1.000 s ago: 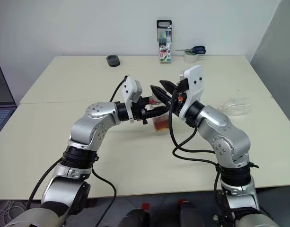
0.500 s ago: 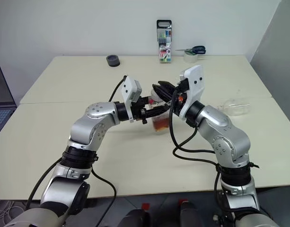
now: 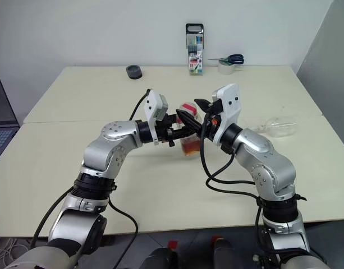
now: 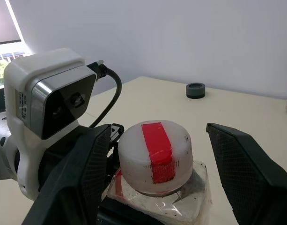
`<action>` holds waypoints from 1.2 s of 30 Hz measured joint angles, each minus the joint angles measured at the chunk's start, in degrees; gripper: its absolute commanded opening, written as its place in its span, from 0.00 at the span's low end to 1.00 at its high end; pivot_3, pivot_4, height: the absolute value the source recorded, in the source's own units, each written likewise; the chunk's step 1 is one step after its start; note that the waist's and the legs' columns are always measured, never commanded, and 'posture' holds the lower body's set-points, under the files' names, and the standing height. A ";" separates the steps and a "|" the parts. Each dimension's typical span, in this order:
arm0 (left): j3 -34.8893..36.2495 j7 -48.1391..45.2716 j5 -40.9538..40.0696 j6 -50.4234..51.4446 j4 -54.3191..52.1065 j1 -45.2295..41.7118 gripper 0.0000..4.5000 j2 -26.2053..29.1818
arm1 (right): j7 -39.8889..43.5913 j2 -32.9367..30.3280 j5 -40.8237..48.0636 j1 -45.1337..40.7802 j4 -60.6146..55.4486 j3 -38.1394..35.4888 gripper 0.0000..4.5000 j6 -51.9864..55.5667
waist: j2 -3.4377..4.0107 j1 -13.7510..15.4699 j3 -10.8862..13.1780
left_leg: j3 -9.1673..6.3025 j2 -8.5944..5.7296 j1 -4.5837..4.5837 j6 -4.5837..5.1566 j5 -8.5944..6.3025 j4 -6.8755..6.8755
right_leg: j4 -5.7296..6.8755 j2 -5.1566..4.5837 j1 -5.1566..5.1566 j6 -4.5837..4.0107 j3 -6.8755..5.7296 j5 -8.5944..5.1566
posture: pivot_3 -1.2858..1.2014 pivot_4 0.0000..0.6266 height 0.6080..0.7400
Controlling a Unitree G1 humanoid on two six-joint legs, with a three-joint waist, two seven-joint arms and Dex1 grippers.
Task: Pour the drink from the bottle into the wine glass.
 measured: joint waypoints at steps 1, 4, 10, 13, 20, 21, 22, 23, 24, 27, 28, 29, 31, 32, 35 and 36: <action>0.00 0.01 0.00 0.00 0.00 0.00 0.44 0.00 | -0.02 0.10 0.06 0.00 0.00 -0.03 0.77 0.06 | 0.00 0.01 0.00 | 0.00 0.00 0.00 0.00 0.00 0.00 | 0.00 0.00 0.00 0.00 0.00 0.00 | 0.52 0.24 1.00; 0.00 0.03 0.00 0.00 0.00 -0.02 0.44 -0.03 | -0.11 0.55 0.23 0.00 0.00 -0.07 0.77 0.47 | 0.00 0.00 0.00 | 0.00 0.00 0.00 0.00 0.00 0.00 | 0.00 0.00 0.00 0.00 0.00 0.00 | 0.52 0.24 1.00; 0.01 0.08 0.00 0.08 0.00 -0.02 0.44 -0.44 | -0.02 0.87 0.67 0.00 0.15 -0.63 0.41 0.97 | 0.00 0.00 0.00 | 0.00 0.00 0.00 0.00 0.00 0.00 | 0.00 0.00 0.00 0.00 0.00 0.00 | 0.52 0.24 1.00; 0.01 0.08 0.00 0.10 0.00 -0.02 0.44 -0.46 | 0.17 0.92 0.68 0.00 0.19 -0.79 0.41 1.05 | 0.00 0.00 0.00 | 0.00 0.00 0.00 0.00 0.00 0.00 | 0.00 0.00 0.00 0.00 0.00 0.00 | 0.52 0.24 1.00; -0.23 -2.23 -1.03 2.11 -1.42 -0.02 0.44 -0.14 | 5.14 -2.96 4.26 -0.34 0.22 -2.40 0.41 2.73 | 0.01 -0.01 0.01 | 0.00 -0.02 -0.02 0.01 0.00 0.01 | -0.02 0.03 0.00 0.00 -0.02 0.00 | 0.52 0.24 1.00; -0.27 -3.73 -2.07 3.09 -2.51 -0.09 0.44 0.38 | 8.40 -5.36 6.20 -1.25 0.41 -3.08 0.41 3.72 | 0.03 -0.02 0.05 | 0.01 -0.03 -0.03 0.02 -0.01 0.01 | -0.03 0.05 0.01 0.00 -0.02 0.00 | 0.52 0.24 1.00; -0.26 -4.96 -3.20 4.00 -3.67 -0.28 0.44 0.83 | 11.39 -7.76 7.86 -2.38 0.58 -3.60 0.41 4.64 | 0.04 -0.03 0.09 | 0.02 -0.04 -0.03 0.05 -0.02 0.00 | -0.04 0.08 0.01 0.00 -0.02 0.00 | 0.52 0.24 1.00; -0.25 -6.34 -4.37 5.09 -4.80 -0.88 0.44 1.52 | 14.82 -10.12 9.59 -3.78 1.11 -4.15 0.41 5.34 | 0.04 -0.04 0.09 | 0.01 -0.02 -0.02 0.16 -0.08 0.01 | -0.04 0.11 0.02 0.00 -0.03 0.00 | 0.52 0.24 1.00; -0.19 -7.29 -5.20 5.90 -5.81 -1.43 0.44 2.04 | 17.60 -11.84 10.72 -5.15 1.67 -4.40 0.41 5.87 | 0.04 -0.04 0.09 | 0.01 -0.02 -0.01 0.22 -0.11 -0.01 | -0.04 0.13 0.03 0.00 -0.03 0.00 | 0.52 0.24 1.00; -0.05 -11.42 -9.40 9.61 -9.88 -3.09 0.44 4.25 | 30.36 -18.04 14.70 -11.39 5.91 -4.20 0.41 8.23 | 0.08 -0.16 0.12 | 0.04 0.01 0.05 0.25 -0.13 -0.01 | -0.07 0.16 0.08 0.00 -0.04 0.00 | 0.52 0.24 1.00; 0.00 -12.22 -10.29 10.29 -10.84 -3.37 0.44 4.69 | 33.33 -18.71 15.35 -12.88 7.11 -3.99 0.41 8.60 | 0.08 -0.20 0.11 | 0.02 0.03 0.08 0.25 -0.13 -0.02 | -0.08 0.17 0.11 0.00 -0.05 0.00 | 0.52 0.24 1.00; 0.11 -12.74 -10.88 10.66 -11.24 -3.45 0.44 5.03 | 35.33 -18.95 15.54 -13.90 8.44 -3.63 0.41 8.67 | 0.08 -0.25 0.11 | 0.04 0.04 0.10 0.25 -0.13 -0.03 | -0.07 0.17 0.12 0.00 -0.03 0.00 | 0.52 0.24 1.00; 0.09 -13.17 -11.19 11.34 -11.23 -3.46 0.44 5.40 | 38.15 -19.26 14.82 -14.67 10.87 -2.73 0.41 7.71 | 0.07 -0.23 0.11 | 0.03 0.04 0.08 0.25 -0.13 0.00 | -0.04 0.16 0.11 0.00 -0.03 0.00 | 0.52 0.24 1.00; -0.12 -13.09 -11.01 11.35 -11.00 -3.46 0.44 5.46 | 39.26 -19.36 14.09 -14.69 11.79 -2.25 0.41 6.67 | 0.07 -0.14 0.11 | 0.03 0.02 0.07 0.25 -0.13 0.03 | -0.04 0.16 0.10 0.00 -0.04 0.00 | 0.52 0.24 1.00; -0.84 -12.35 -10.51 11.29 -10.49 -3.45 0.44 5.05 | 40.07 -20.55 13.10 -14.07 12.38 -2.04 0.41 4.88 | 0.07 0.01 0.12 | 0.02 0.01 0.00 0.22 -0.11 0.06 | -0.08 0.08 0.09 0.00 -0.05 0.00 | 0.52 0.24 1.00; -1.31 -11.97 -10.10 11.26 -10.54 -3.42 0.44 4.86 | 39.25 -20.62 13.23 -12.62 11.39 -2.71 0.49 4.84 | 0.07 0.16 0.12 | -0.01 0.01 -0.02 0.14 -0.07 0.06 | -0.13 0.01 0.10 0.00 -0.07 0.00 | 0.52 0.24 1.00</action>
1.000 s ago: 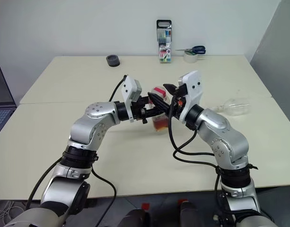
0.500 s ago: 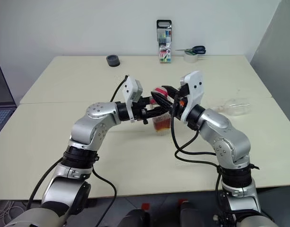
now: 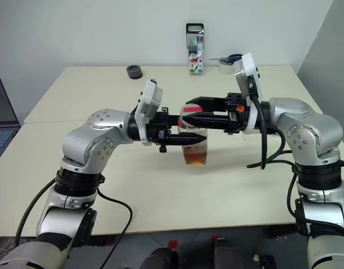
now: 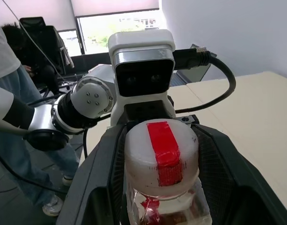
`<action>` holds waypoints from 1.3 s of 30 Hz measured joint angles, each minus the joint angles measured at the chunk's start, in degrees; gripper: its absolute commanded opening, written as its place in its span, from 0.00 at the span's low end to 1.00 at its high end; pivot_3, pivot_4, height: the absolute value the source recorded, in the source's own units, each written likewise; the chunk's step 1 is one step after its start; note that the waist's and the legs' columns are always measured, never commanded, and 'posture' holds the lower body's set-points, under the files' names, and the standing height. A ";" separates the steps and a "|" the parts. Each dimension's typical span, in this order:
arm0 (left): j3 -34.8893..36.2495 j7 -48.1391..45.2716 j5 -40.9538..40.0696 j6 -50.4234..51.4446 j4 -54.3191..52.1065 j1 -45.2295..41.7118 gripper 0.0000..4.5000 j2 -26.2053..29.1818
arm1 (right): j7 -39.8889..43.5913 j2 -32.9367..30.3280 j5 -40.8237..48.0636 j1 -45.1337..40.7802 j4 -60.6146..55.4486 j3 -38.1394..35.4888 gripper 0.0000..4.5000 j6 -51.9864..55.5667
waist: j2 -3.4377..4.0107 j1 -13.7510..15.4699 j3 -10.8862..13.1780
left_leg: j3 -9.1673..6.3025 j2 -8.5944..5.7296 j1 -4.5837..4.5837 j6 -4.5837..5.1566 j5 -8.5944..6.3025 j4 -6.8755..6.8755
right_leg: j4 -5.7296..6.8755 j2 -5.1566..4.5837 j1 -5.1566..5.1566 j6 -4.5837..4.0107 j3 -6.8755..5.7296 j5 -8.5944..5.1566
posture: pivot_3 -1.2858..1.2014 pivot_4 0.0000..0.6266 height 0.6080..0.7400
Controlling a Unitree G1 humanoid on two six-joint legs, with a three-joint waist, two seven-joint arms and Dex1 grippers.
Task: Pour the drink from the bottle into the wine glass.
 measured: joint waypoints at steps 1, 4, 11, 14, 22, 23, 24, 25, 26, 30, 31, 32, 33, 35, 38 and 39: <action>-0.48 0.66 0.09 0.03 -0.10 0.22 0.44 -0.20 | -1.68 0.02 0.48 1.91 -1.54 -0.92 0.58 0.21 | 0.00 0.11 0.00 | -0.01 0.00 -0.04 -0.05 0.02 0.00 | -0.02 -0.03 -0.02 0.00 0.01 0.00 | 0.52 0.24 1.00; 1.50 3.59 0.05 -0.02 -0.21 1.97 0.44 0.06 | -9.05 0.26 1.04 9.98 -6.60 -4.57 0.78 2.78 | -0.01 0.19 0.00 | -0.08 0.01 -0.11 -0.07 0.03 -0.02 | -0.09 -0.14 -0.06 0.00 0.07 0.00 | 0.52 0.24 1.00; 3.03 8.48 -0.02 0.01 -2.53 4.86 0.44 -1.44 | -30.27 8.85 3.34 19.48 -21.33 -8.70 0.99 5.85 | 0.00 -0.02 0.00 | -0.04 0.01 -0.09 -0.09 0.05 -0.01 | 0.10 -0.12 -0.14 0.00 0.13 0.00 | 0.52 0.24 1.00; 3.01 9.49 0.00 0.00 -2.65 4.87 0.44 -1.90 | -37.85 12.17 2.83 18.31 -23.64 -8.64 0.99 5.85 | 0.00 -0.02 0.00 | -0.02 -0.01 -0.01 -0.09 0.05 0.01 | 0.12 -0.08 -0.08 0.00 0.09 0.00 | 0.52 0.24 1.00; 2.45 9.43 0.50 -1.07 -0.99 4.86 0.44 -2.24 | -44.70 14.21 -1.93 15.01 -25.74 -1.97 0.99 4.88 | 0.00 -0.05 0.00 | 0.05 -0.01 -0.01 -0.10 0.05 0.00 | 0.10 -0.03 -0.09 0.00 0.10 0.00 | 0.52 0.24 1.00; 2.33 9.40 0.60 -1.21 -0.74 4.86 0.44 -2.24 | -44.50 14.16 -2.61 15.00 -25.78 -0.91 0.99 4.53 | 0.00 -0.06 0.00 | 0.04 -0.01 -0.01 -0.10 0.05 -0.01 | 0.10 -0.03 -0.09 0.00 0.09 0.00 | 0.52 0.24 1.00; 2.26 9.39 0.72 -1.25 -0.57 4.85 0.44 -2.24 | -44.21 13.91 -3.48 15.01 -25.76 0.06 0.99 3.99 | 0.00 -0.07 0.00 | 0.04 -0.01 -0.01 -0.09 0.05 -0.01 | 0.10 -0.02 -0.09 0.00 0.09 0.00 | 0.52 0.24 1.00; 2.24 9.39 0.81 -1.30 -0.41 4.84 0.44 -2.24 | -43.76 13.76 -4.12 15.01 -25.69 0.85 0.99 3.45 | 0.00 -0.07 0.00 | 0.04 -0.01 -0.01 -0.09 0.05 -0.01 | 0.11 -0.01 -0.09 0.00 0.09 0.00 | 0.52 0.24 1.00; 2.22 9.39 0.86 -1.37 -0.14 4.79 0.44 -2.25 | -43.27 13.78 -4.77 15.01 -25.63 1.62 0.99 2.81 | 0.00 -0.08 0.00 | 0.05 -0.01 0.00 -0.09 0.05 -0.01 | 0.11 -0.01 -0.09 0.00 0.09 0.00 | 0.52 0.24 1.00; 2.19 9.42 1.05 -1.37 0.02 4.71 0.44 -2.25 | -42.43 14.14 -6.07 15.00 -24.45 2.31 0.80 1.06 | 0.00 -0.09 0.00 | 0.05 -0.01 -0.01 -0.09 0.05 0.00 | 0.10 0.00 -0.09 0.00 0.09 0.00 | 0.52 0.24 1.00; 2.19 9.43 1.06 -1.37 0.02 4.67 0.44 -2.25 | -42.34 14.33 -6.16 14.99 -24.15 2.30 0.74 0.87 | 0.00 -0.09 0.00 | 0.05 0.00 0.00 -0.09 0.05 -0.01 | 0.11 0.00 -0.09 0.00 0.09 0.00 | 0.52 0.24 1.00; 2.19 9.44 1.08 -1.37 0.02 4.63 0.44 -2.25 | -42.30 14.54 -6.15 14.95 -23.84 2.27 0.65 0.66 | 0.00 -0.08 0.00 | 0.05 0.00 0.00 -0.09 0.05 -0.01 | 0.11 0.00 -0.09 0.00 0.09 0.00 | 0.52 0.24 1.00; 2.19 9.45 1.10 -1.37 0.03 4.59 0.44 -2.25 | -42.26 14.75 -6.07 14.89 -23.62 2.18 0.60 0.52 | 0.00 -0.08 0.00 | 0.05 0.00 0.00 -0.09 0.05 -0.01 | 0.11 0.00 -0.09 0.00 0.09 0.00 | 0.52 0.24 1.00; 2.19 9.43 1.15 -1.46 0.03 4.54 0.44 -2.23 | -42.22 15.03 -6.04 14.84 -23.34 1.82 0.45 0.28 | 0.00 -0.08 0.00 | 0.05 -0.01 0.00 -0.09 0.05 -0.01 | 0.11 0.00 -0.09 0.00 0.09 0.00 | 0.52 0.24 1.00; 2.19 9.44 1.18 -1.45 0.03 4.52 0.44 -2.11 | -42.14 15.11 -6.05 14.84 -23.32 1.82 0.42 0.26 | 0.00 -0.08 0.00 | 0.05 0.00 0.00 -0.09 0.05 -0.01 | 0.11 0.00 -0.09 0.00 0.09 0.00 | 0.52 0.24 1.00; 2.20 9.44 1.18 -1.46 0.03 4.52 0.44 -2.10 | -42.15 15.25 -6.05 14.84 -23.30 1.80 0.42 0.26 | 0.00 -0.09 0.00 | 0.05 0.00 0.00 -0.09 0.05 -0.01 | 0.11 0.00 -0.09 0.00 0.09 0.00 | 0.52 0.24 1.00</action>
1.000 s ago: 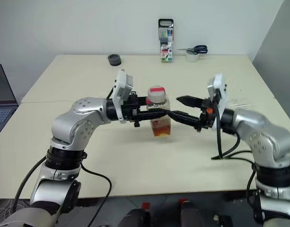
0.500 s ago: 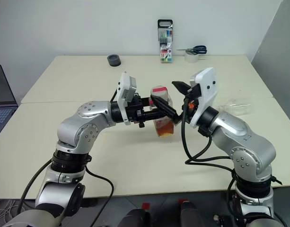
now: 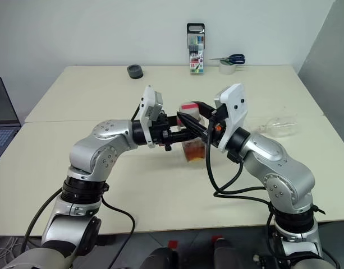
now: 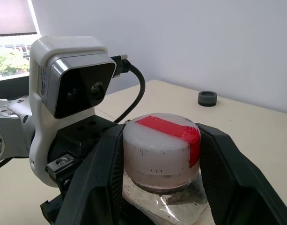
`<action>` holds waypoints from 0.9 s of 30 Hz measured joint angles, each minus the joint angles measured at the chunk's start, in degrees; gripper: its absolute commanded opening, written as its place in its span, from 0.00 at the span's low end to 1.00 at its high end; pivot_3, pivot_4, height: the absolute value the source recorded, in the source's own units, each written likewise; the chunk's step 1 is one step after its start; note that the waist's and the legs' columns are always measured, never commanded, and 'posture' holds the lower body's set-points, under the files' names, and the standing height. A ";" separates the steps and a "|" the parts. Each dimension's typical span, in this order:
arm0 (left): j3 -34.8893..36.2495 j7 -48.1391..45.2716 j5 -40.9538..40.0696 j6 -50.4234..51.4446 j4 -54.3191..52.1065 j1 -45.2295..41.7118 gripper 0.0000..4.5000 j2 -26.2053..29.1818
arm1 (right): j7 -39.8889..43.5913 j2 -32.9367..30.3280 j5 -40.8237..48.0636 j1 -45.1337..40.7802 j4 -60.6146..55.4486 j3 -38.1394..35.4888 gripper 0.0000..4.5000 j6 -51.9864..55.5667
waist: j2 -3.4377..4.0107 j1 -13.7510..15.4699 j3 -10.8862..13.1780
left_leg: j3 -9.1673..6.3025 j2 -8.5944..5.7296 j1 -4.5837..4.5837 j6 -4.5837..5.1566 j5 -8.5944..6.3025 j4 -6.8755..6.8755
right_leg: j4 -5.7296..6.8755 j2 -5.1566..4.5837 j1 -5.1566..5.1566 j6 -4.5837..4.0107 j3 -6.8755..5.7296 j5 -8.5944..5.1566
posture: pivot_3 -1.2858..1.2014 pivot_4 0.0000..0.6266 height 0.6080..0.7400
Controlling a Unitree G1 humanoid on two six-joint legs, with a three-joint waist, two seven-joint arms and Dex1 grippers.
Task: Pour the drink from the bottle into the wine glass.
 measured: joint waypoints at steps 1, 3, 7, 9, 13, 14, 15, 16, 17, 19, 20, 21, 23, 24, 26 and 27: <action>0.01 -0.01 0.00 0.00 0.00 -0.02 0.44 0.04 | -0.01 0.35 0.00 0.00 0.05 -0.05 0.42 0.00 | 0.00 0.00 0.00 | 0.00 0.00 0.00 0.00 0.00 0.00 | 0.00 0.00 0.00 0.00 0.00 0.00 | 0.52 0.24 1.00; 0.02 -0.03 0.01 0.00 0.00 -0.07 0.44 0.13 | -0.01 0.55 0.00 0.00 0.10 -0.11 0.42 0.00 | 0.00 0.00 0.00 | 0.00 0.00 0.00 0.00 0.00 0.00 | 0.00 0.00 0.00 0.00 0.00 0.00 | 0.52 0.24 1.00; -0.44 -0.67 0.11 0.00 0.15 -0.20 0.44 0.21 | 5.76 -2.39 0.58 -0.96 2.93 -0.76 0.42 -1.13 | 0.00 -0.01 0.00 | 0.03 -0.04 0.00 0.02 0.00 0.01 | -0.01 0.08 0.02 0.00 -0.01 0.00 | 0.52 0.24 1.00; -0.65 -1.97 -0.04 0.01 0.13 -0.62 0.44 0.30 | 13.48 -6.06 2.47 -2.87 6.38 -1.66 0.42 -1.92 | 0.00 -0.04 0.01 | 0.04 -0.04 0.00 0.05 -0.02 0.03 | -0.01 0.12 0.03 0.00 -0.03 0.00 | 0.52 0.24 1.00; -2.23 -5.58 -0.90 -0.13 -0.08 -1.38 0.44 0.30 | 32.88 -14.17 4.51 -8.89 16.09 -0.88 0.42 -2.77 | 0.01 -0.09 0.01 | 0.09 -0.01 0.06 0.24 -0.12 0.00 | -0.06 0.14 0.10 0.00 -0.04 0.00 | 0.52 0.24 1.00; -2.22 -6.02 -0.88 -0.15 0.22 -1.67 0.44 0.38 | 37.05 -14.55 4.00 -11.07 19.82 0.12 0.42 -3.69 | 0.01 -0.20 0.01 | 0.11 0.01 0.09 0.24 -0.12 0.01 | -0.05 0.17 0.11 0.00 -0.04 0.00 | 0.52 0.24 1.00; -2.23 -6.07 -0.77 -0.15 0.52 -2.03 0.44 0.37 | 39.27 -14.58 3.36 -12.10 22.02 0.59 0.42 -4.55 | 0.01 -0.30 0.01 | 0.13 0.02 0.10 0.24 -0.12 -0.02 | -0.03 0.19 0.10 0.00 -0.01 0.00 | 0.52 0.24 1.00; -2.21 -6.10 -0.65 -0.15 0.89 -2.34 0.44 0.46 | 42.17 -14.37 2.25 -13.50 24.82 1.34 0.42 -5.98 | 0.01 -0.40 0.01 | 0.15 0.05 0.13 0.24 -0.12 -0.02 | 0.00 0.19 0.09 0.00 0.02 0.00 | 0.52 0.24 1.00; -2.21 -6.09 -0.44 -0.14 1.50 -2.77 0.44 0.47 | 44.08 -14.25 1.50 -14.67 27.23 1.99 0.42 -7.10 | 0.01 -0.44 0.01 | 0.14 0.05 0.12 0.24 -0.12 -0.02 | 0.00 0.19 0.08 0.00 0.01 0.00 | 0.52 0.24 1.00; -2.21 -5.89 -0.07 -0.14 2.03 -3.10 0.44 0.40 | 47.08 -14.06 0.16 -16.36 30.49 2.70 0.58 -8.42 | 0.01 -0.34 0.01 | 0.13 0.05 0.09 0.20 -0.10 -0.02 | -0.02 0.14 0.07 0.00 0.01 0.00 | 0.52 0.24 1.00; -2.23 -5.87 -0.03 -0.10 2.07 -3.11 0.44 0.34 | 48.02 -14.26 0.19 -16.44 30.98 2.68 0.63 -8.33 | 0.01 -0.18 0.01 | 0.11 0.04 0.05 0.14 -0.06 -0.01 | -0.06 0.09 0.07 0.00 -0.01 0.00 | 0.52 0.24 1.00; -2.24 -5.88 0.00 -0.06 2.15 -3.11 0.44 0.34 | 48.37 -14.43 0.20 -16.39 30.99 2.72 0.69 -8.03 | 0.01 -0.13 0.01 | 0.11 0.03 0.02 0.08 -0.03 0.00 | -0.08 0.04 0.05 0.00 -0.01 0.00 | 0.52 0.24 1.00; -2.44 -5.80 0.16 -0.06 2.17 -3.11 0.44 0.30 | 48.68 -16.16 0.95 -14.04 28.84 1.87 0.86 -6.03 | 0.01 0.14 0.01 | 0.09 0.02 -0.05 0.06 -0.02 0.01 | -0.15 -0.06 0.04 0.00 -0.03 0.00 | 0.52 0.24 1.00; -2.44 -5.70 0.23 -0.06 2.19 -3.02 0.44 0.56 | 48.45 -17.32 1.69 -12.53 27.49 0.91 0.94 -4.96 | 0.01 0.35 0.01 | 0.02 0.00 -0.11 0.06 -0.02 0.03 | -0.21 -0.10 0.04 0.00 -0.06 0.00 | 0.52 0.24 1.00; -2.33 -5.01 0.47 -0.10 2.22 -2.95 0.44 1.14 | 46.28 -19.64 3.68 -7.70 23.03 -2.47 0.99 -1.97 | 0.00 0.74 0.02 | -0.12 0.01 -0.23 0.05 -0.03 0.06 | -0.33 -0.14 0.04 0.01 -0.06 0.00 | 0.52 0.24 1.00; -1.77 -4.77 0.48 -0.29 2.22 -2.97 0.44 1.27 | 45.14 -20.05 4.46 -5.89 21.47 -3.38 0.99 -0.67 | 0.00 0.76 0.02 | -0.13 0.02 -0.24 0.05 -0.03 0.06 | -0.35 -0.15 0.04 0.01 -0.05 0.01 | 0.52 0.24 1.00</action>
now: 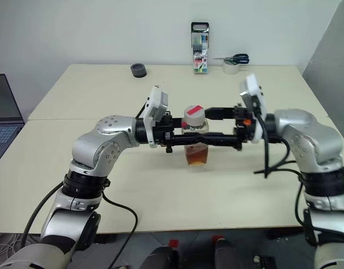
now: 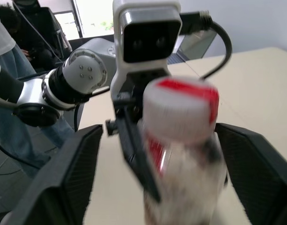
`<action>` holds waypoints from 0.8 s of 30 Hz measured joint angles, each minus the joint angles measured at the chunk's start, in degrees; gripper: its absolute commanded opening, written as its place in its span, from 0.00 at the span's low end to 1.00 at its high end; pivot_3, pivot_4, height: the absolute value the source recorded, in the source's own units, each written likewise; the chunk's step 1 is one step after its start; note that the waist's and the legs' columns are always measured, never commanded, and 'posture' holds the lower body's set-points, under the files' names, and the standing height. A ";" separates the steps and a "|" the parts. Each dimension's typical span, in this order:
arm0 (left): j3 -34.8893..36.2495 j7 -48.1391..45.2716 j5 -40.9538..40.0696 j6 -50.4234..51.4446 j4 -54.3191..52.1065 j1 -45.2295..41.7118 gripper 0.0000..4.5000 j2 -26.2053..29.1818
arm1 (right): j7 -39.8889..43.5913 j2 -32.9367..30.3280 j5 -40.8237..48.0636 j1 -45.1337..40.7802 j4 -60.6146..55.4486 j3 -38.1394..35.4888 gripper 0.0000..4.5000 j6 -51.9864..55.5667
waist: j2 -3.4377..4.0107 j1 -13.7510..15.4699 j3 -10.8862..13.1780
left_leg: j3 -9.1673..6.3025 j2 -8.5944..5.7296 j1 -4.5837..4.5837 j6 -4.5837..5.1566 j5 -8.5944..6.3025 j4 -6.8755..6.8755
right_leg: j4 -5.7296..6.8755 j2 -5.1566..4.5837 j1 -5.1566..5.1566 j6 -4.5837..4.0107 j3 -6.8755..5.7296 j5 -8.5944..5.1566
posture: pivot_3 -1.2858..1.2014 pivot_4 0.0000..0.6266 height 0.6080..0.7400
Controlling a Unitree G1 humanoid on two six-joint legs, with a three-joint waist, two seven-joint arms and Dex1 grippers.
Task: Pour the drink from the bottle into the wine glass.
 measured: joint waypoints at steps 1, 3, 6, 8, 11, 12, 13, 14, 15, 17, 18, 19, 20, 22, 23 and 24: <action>0.55 0.20 0.00 -0.53 0.00 -0.05 0.44 -0.02 | -2.02 0.15 0.55 2.16 -2.28 -0.98 0.99 1.07 | 0.00 0.03 0.00 | 0.00 0.00 0.00 0.00 0.00 -0.01 | -0.01 0.00 0.00 0.00 0.00 0.00 | 0.52 0.24 1.00; 1.24 0.58 -0.01 -0.89 0.01 -0.12 0.44 -0.06 | -9.15 3.25 1.02 5.52 -7.61 -3.14 0.99 2.36 | 0.00 -0.16 0.00 | 0.01 0.02 0.02 -0.01 0.00 -0.06 | 0.05 0.01 -0.05 0.00 0.02 0.00 | 0.52 0.24 1.00; 1.17 1.08 0.00 -0.99 0.06 -0.16 0.44 -0.60 | -21.97 10.25 0.56 6.45 -14.58 -4.44 0.99 2.93 | 0.01 -0.63 0.00 | 0.04 0.02 0.09 -0.02 0.01 -0.08 | 0.23 0.03 -0.10 0.00 0.04 0.00 | 0.52 0.24 1.00; 1.17 1.19 0.10 -1.51 0.41 -0.19 0.44 -0.84 | -31.14 15.48 -1.43 6.42 -18.35 -4.34 0.99 2.91 | 0.00 -0.68 0.00 | 0.04 0.01 0.12 -0.03 0.02 -0.07 | 0.30 0.03 -0.10 -0.01 0.05 0.00 | 0.52 0.24 1.00; 1.16 1.20 0.42 -2.02 0.64 -0.33 0.44 -1.09 | -40.21 19.98 -4.58 6.19 -20.54 -2.70 0.99 2.77 | 0.01 -0.65 0.00 | 0.06 -0.04 0.12 -0.04 0.02 -0.01 | 0.33 0.04 -0.10 0.00 0.02 0.00 | 0.52 0.24 1.00; 1.20 1.30 0.51 -2.04 0.76 -0.44 0.44 -1.12 | -41.53 20.61 -5.16 6.00 -20.61 -2.46 0.99 2.68 | 0.01 -0.65 0.00 | 0.07 -0.05 0.12 -0.04 0.02 0.00 | 0.33 0.04 -0.09 0.00 0.02 0.00 | 0.52 0.24 1.00; 1.22 1.29 0.64 -2.04 1.08 -0.71 0.44 -1.10 | -42.59 20.98 -6.00 5.78 -20.81 -1.90 0.99 2.46 | 0.01 -0.64 0.00 | 0.08 -0.05 0.12 -0.04 0.02 0.00 | 0.33 0.06 -0.09 0.00 0.01 0.00 | 0.52 0.24 1.00; 1.23 1.24 0.68 -2.08 1.48 -0.93 0.44 -1.10 | -43.26 21.03 -6.57 5.35 -20.92 -1.34 0.99 2.21 | 0.01 -0.63 0.00 | 0.08 -0.05 0.12 -0.04 0.02 0.00 | 0.33 0.07 -0.09 0.00 0.01 0.00 | 0.52 0.24 1.00; 1.21 1.19 0.71 -2.10 1.65 -1.02 0.44 -1.15 | -43.70 21.01 -6.70 5.02 -21.01 -1.07 0.99 2.09 | 0.01 -0.63 0.00 | 0.08 -0.05 0.12 -0.04 0.02 0.00 | 0.33 0.10 -0.09 0.00 0.01 0.00 | 0.52 0.24 1.00; 1.17 1.10 0.81 -2.24 1.98 -1.20 0.44 -1.32 | -43.39 19.99 -7.05 4.71 -21.03 -0.48 0.99 1.62 | 0.01 -0.64 0.00 | 0.10 -0.05 0.12 -0.03 0.02 0.00 | 0.33 0.14 -0.09 0.00 0.00 0.00 | 0.52 0.24 1.00; 1.17 1.09 0.90 -2.34 2.09 -1.24 0.44 -1.32 | -43.13 19.43 -7.20 4.73 -21.02 -0.13 0.99 1.47 | 0.01 -0.66 0.00 | 0.11 -0.05 0.12 -0.02 0.02 0.00 | 0.32 0.14 -0.08 0.00 0.01 0.00 | 0.52 0.24 1.00; 1.17 1.06 0.96 -2.45 2.22 -1.24 0.44 -1.32 | -42.75 19.18 -7.21 4.75 -21.00 0.05 0.99 1.35 | 0.01 -0.69 0.00 | 0.11 -0.04 0.13 -0.02 0.02 -0.01 | 0.33 0.14 -0.08 0.00 0.01 0.00 | 0.52 0.24 1.00; 1.16 1.04 0.98 -2.59 2.34 -1.24 0.44 -1.32 | -42.53 19.19 -7.16 4.75 -21.00 0.08 0.99 1.20 | 0.01 -0.74 0.00 | 0.12 -0.03 0.14 -0.02 0.02 -0.01 | 0.33 0.15 -0.08 0.00 0.02 0.00 | 0.52 0.24 1.00; 1.16 1.00 1.07 -2.89 2.42 -1.24 0.44 -1.28 | -42.24 19.53 -6.18 4.73 -20.96 -0.03 0.95 1.05 | 0.01 -0.76 0.00 | 0.12 -0.02 0.15 -0.02 0.01 -0.02 | 0.33 0.14 -0.08 0.00 0.02 0.00 | 0.52 0.24 1.00; 1.16 0.99 1.08 -2.93 2.42 -1.24 0.44 -1.28 | -42.08 19.65 -5.77 4.73 -20.97 -0.02 0.91 1.06 | 0.01 -0.77 0.00 | 0.13 -0.02 0.15 -0.01 0.01 -0.02 | 0.34 0.15 -0.08 0.00 0.03 0.00 | 0.52 0.24 1.00; 1.16 0.99 1.08 -2.93 2.42 -1.23 0.44 -1.25 | -41.94 19.67 -5.12 4.70 -20.96 -0.03 0.86 1.10 | 0.01 -0.77 0.00 | 0.13 -0.02 0.15 -0.01 0.01 -0.02 | 0.34 0.15 -0.08 0.00 0.03 0.00 | 0.52 0.24 1.00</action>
